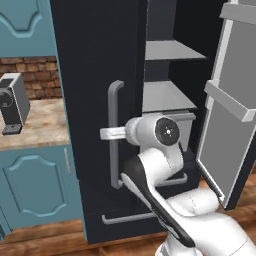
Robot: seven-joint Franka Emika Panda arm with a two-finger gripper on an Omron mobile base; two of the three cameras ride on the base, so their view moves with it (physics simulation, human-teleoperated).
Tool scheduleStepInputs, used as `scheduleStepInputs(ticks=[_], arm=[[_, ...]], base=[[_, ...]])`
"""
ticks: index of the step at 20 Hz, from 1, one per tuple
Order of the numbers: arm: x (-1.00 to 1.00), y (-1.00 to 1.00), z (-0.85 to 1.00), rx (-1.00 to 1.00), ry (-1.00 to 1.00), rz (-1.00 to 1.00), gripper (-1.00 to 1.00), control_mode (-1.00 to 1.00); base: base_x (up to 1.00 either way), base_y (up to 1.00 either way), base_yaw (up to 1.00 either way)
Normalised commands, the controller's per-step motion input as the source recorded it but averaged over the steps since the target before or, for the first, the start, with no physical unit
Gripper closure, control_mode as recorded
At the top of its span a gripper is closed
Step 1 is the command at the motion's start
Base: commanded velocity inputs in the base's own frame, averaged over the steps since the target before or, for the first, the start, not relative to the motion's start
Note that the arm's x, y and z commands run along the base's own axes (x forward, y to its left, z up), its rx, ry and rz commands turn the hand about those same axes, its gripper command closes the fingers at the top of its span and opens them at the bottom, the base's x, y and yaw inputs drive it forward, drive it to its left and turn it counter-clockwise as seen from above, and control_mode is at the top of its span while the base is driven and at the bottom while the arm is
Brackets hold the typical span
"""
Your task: Open the fridge, grab two sodas, and place both sodas inside the bowl with ice on the dining counter.
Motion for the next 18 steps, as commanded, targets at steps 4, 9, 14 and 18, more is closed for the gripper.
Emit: scheduleStepInputs(ticks=[4,9,14,18], arm=[[-0.85,-0.81,0.27,0.36,0.10,0.01,-1.00,-1.00],[-0.24,-0.95,0.18,0.37,0.21,0.06,-1.00,-1.00],[0.25,-0.74,0.16,0.38,0.26,0.05,-1.00,-1.00],[0.64,-0.56,0.08,0.40,0.24,0.10,-1.00,-1.00]], base=[[0.00,0.00,0.00],[0.00,0.00,0.00],[0.00,0.00,0.00],[0.00,0.00,0.00]])
